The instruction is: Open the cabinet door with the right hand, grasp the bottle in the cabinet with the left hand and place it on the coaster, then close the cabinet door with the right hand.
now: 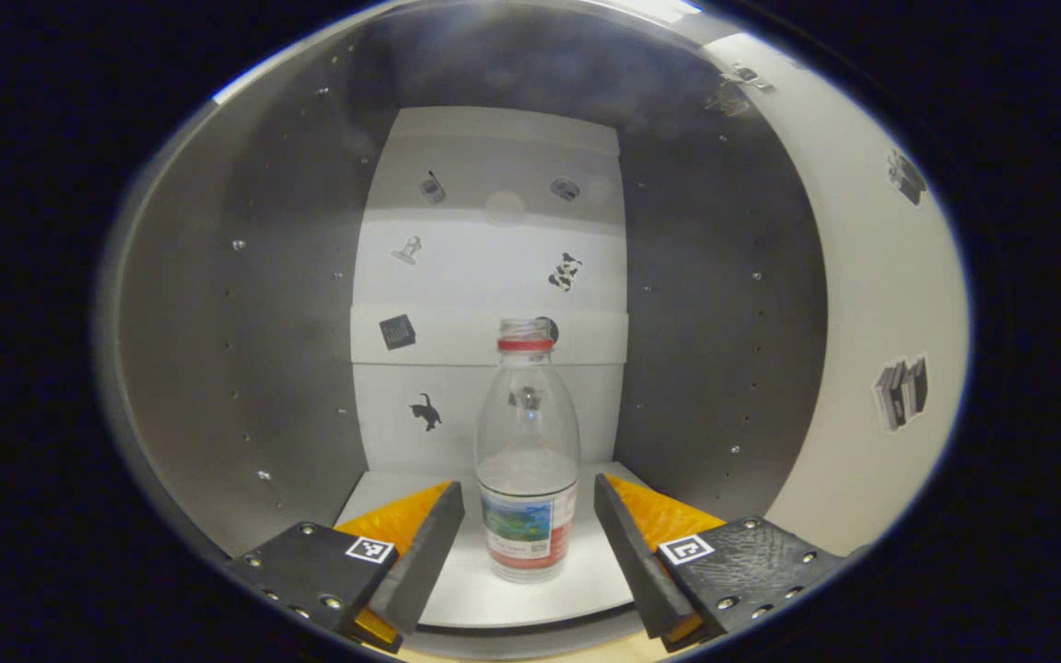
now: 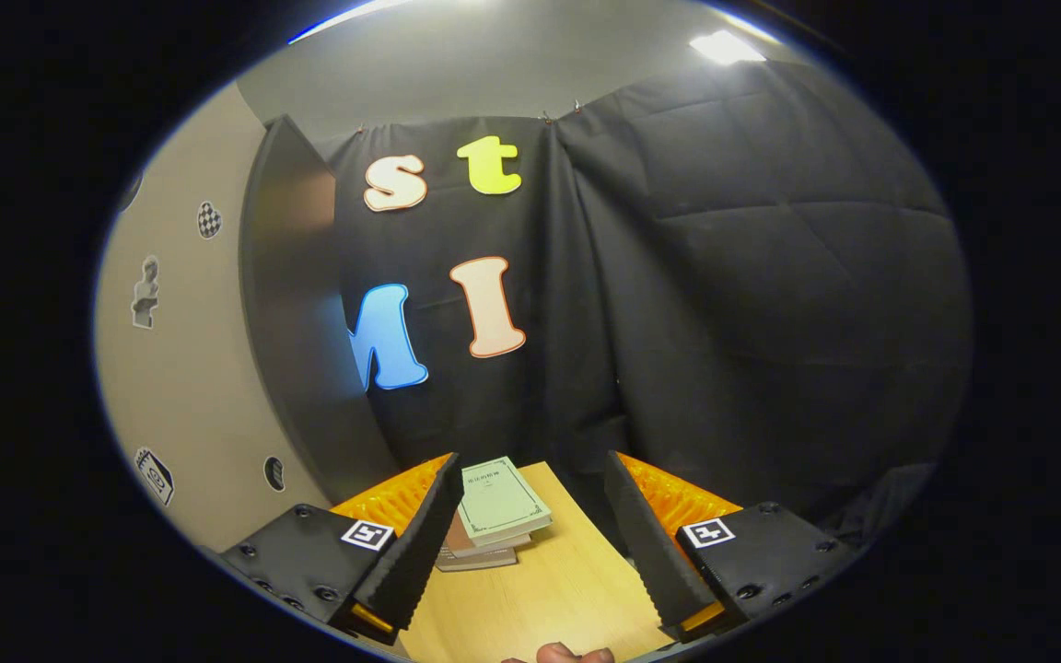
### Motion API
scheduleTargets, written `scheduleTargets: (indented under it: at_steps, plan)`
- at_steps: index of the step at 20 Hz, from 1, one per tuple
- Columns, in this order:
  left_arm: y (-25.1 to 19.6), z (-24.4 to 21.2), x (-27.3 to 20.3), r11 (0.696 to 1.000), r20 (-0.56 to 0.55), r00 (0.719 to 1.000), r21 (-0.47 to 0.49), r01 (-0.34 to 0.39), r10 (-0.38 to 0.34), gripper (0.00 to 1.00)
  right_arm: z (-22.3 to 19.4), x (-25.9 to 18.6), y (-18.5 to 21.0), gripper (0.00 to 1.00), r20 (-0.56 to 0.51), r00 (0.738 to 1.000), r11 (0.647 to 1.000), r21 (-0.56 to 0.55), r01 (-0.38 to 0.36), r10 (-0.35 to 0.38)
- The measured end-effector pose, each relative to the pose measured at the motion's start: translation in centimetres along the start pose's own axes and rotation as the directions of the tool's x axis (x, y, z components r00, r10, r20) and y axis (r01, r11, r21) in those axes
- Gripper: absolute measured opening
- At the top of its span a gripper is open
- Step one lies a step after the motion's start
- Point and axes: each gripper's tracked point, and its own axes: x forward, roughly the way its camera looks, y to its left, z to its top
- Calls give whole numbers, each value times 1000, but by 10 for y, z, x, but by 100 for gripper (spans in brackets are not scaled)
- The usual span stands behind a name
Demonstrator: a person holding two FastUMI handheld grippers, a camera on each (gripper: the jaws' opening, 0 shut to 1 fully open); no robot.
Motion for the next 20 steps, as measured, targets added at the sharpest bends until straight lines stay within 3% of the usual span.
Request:
scheduleTargets:
  at_steps: [3,12,13,14,20]
  plan:
    - [3,-7,14,1000,-13,1000,4,-4,4,85,-1,5,-10,98,-2,1000,1000,16,26,-26]
    - [-1,-16,35,1000,-30,999,4,19,-19,88,-5,9,-7,98,-4,999,999,-3,38,-38]
    - [-1,-15,35,1000,-26,999,0,19,-19,84,-6,8,-6,98,-5,999,999,-11,37,-37]
    - [-2,-16,34,1000,-30,999,-1,25,-25,73,-7,8,-5,98,-7,999,999,-17,34,-34]
    - [0,1,10,999,-3,999,-1,42,-42,75,-5,0,4,98,6,1000,1000,-10,15,-15]
